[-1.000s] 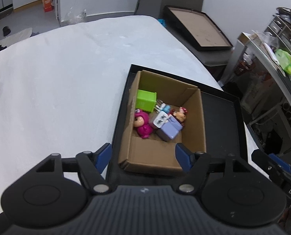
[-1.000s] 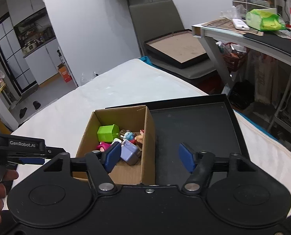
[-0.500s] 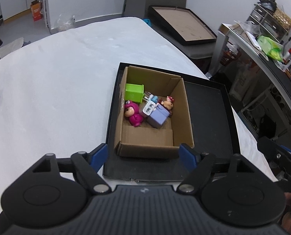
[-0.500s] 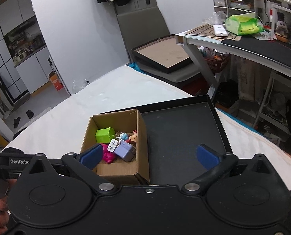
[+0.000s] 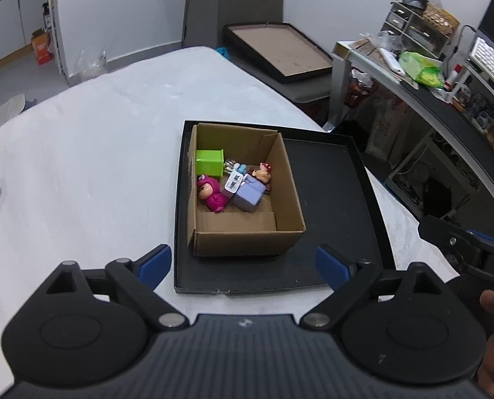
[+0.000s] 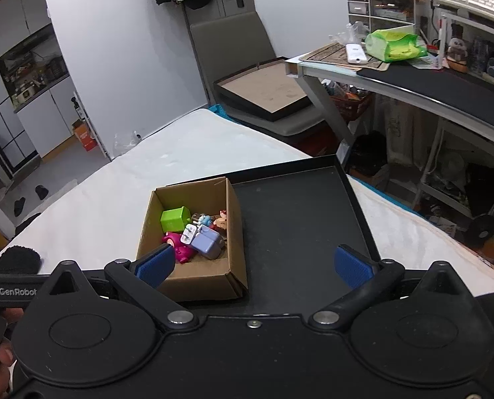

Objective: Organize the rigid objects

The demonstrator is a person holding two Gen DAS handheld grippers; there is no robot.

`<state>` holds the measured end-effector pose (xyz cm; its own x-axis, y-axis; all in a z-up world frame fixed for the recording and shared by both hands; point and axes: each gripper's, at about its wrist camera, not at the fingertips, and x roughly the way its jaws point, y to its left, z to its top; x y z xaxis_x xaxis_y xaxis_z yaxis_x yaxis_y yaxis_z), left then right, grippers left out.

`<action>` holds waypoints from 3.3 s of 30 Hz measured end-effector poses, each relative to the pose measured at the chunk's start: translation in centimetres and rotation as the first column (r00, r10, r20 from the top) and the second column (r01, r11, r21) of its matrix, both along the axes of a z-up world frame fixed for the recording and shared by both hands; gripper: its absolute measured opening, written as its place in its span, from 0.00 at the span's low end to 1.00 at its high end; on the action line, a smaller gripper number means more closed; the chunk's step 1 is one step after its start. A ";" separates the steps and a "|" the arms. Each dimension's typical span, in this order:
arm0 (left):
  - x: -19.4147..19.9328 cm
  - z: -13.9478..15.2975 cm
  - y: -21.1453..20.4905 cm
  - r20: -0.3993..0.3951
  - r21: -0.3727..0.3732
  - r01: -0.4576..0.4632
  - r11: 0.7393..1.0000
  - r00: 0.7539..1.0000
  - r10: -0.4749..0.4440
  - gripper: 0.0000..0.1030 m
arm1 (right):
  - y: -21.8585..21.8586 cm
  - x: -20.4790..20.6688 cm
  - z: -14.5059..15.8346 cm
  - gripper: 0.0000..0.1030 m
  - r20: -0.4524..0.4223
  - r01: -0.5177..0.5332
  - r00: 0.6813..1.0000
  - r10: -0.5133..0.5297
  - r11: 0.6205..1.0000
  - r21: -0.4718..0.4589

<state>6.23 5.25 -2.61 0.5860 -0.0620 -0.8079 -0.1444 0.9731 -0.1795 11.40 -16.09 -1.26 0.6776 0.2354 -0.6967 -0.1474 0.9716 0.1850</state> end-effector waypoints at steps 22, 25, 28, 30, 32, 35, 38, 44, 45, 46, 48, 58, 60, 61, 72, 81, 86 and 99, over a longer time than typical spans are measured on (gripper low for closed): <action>-5.9 4.8 -0.7 0.134 0.049 0.025 0.998 0.990 -0.032 0.97 | 0.3 -4.4 3.3 1.00 0.039 0.007 0.999 -0.006 1.000 -0.021; -6.5 5.3 -0.7 0.145 0.059 0.025 0.998 0.989 -0.033 0.97 | 0.3 -4.7 3.5 1.00 0.042 0.011 0.999 -0.010 1.000 -0.024; -7.1 5.5 -0.9 0.151 0.068 0.031 0.997 0.988 -0.041 0.97 | 0.1 -5.2 3.7 1.00 0.049 0.017 0.999 -0.016 1.000 -0.022; -7.4 5.5 -1.1 0.152 0.072 0.033 0.997 0.987 -0.044 0.97 | 0.0 -5.5 3.9 1.00 0.053 0.017 0.998 -0.016 1.000 -0.016; -7.6 5.5 -1.2 0.150 0.074 0.037 0.997 0.988 -0.048 0.97 | 0.0 -5.9 4.0 1.00 0.060 0.015 0.998 -0.014 1.000 -0.015; -7.9 5.4 -1.3 0.152 0.080 0.045 0.996 0.987 -0.057 0.97 | -0.1 -6.2 4.2 1.00 0.067 0.016 0.998 -0.015 1.000 -0.014; -8.0 5.4 -1.4 0.149 0.080 0.034 0.996 0.988 -0.046 0.97 | -0.2 -6.5 4.4 1.00 0.078 0.015 0.997 -0.014 1.000 -0.013; -8.3 5.5 -1.5 0.153 0.089 0.037 0.995 0.987 -0.051 0.97 | -0.1 -6.9 4.5 1.00 0.085 0.014 0.996 -0.012 1.000 -0.021; -8.3 5.5 -1.5 0.152 0.089 0.036 0.995 0.987 -0.049 0.97 | 0.0 -6.9 4.6 1.00 0.086 0.013 0.996 -0.011 1.000 -0.022; -8.4 5.5 -1.5 0.152 0.089 0.035 0.995 0.987 -0.048 0.97 | 0.0 -7.0 4.6 1.00 0.086 0.013 0.996 -0.011 1.000 -0.022; -8.5 5.6 -1.5 0.152 0.092 0.037 0.995 0.987 -0.051 0.97 | 0.0 -7.0 4.6 1.00 0.087 0.012 0.996 -0.010 1.000 -0.022; -8.9 5.9 -1.7 0.164 0.101 0.044 0.994 0.985 -0.060 0.97 | -0.2 -7.5 5.0 1.00 0.095 0.012 0.995 -0.010 1.000 -0.013; -8.9 5.9 -1.7 0.163 0.102 0.045 0.994 0.985 -0.061 0.97 | -0.2 -7.6 5.1 1.00 0.099 0.009 0.995 -0.008 1.000 -0.012; -8.9 5.9 -1.8 0.163 0.103 0.044 0.994 0.985 -0.061 0.97 | -0.2 -7.6 5.2 1.00 0.101 0.008 0.995 -0.007 1.000 -0.011; -9.1 6.2 -1.6 0.164 0.107 0.046 0.993 0.984 -0.063 0.97 | -0.3 -7.9 5.3 1.00 0.104 0.008 0.995 -0.007 1.000 -0.011; -9.1 6.2 -1.6 0.164 0.108 0.045 0.993 0.984 -0.062 0.97 | -0.3 -7.9 5.4 1.00 0.103 0.011 0.995 -0.009 1.000 -0.016; -9.1 6.2 -1.6 0.166 0.108 0.046 0.993 0.984 -0.064 0.97 | -0.2 -7.9 5.5 1.00 0.101 0.005 0.995 -0.003 1.000 -0.018; -8.3 5.3 -1.1 0.149 0.102 0.030 0.994 0.988 -0.045 0.97 | -0.4 -7.1 4.5 1.00 0.076 -0.002 0.997 0.004 1.000 -0.015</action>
<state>-2.02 4.15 2.65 0.7005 -0.0102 -0.7135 -0.0858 0.9914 -0.0984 4.25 -16.51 3.26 0.7279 0.2273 -0.6469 -0.1634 0.9738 0.1583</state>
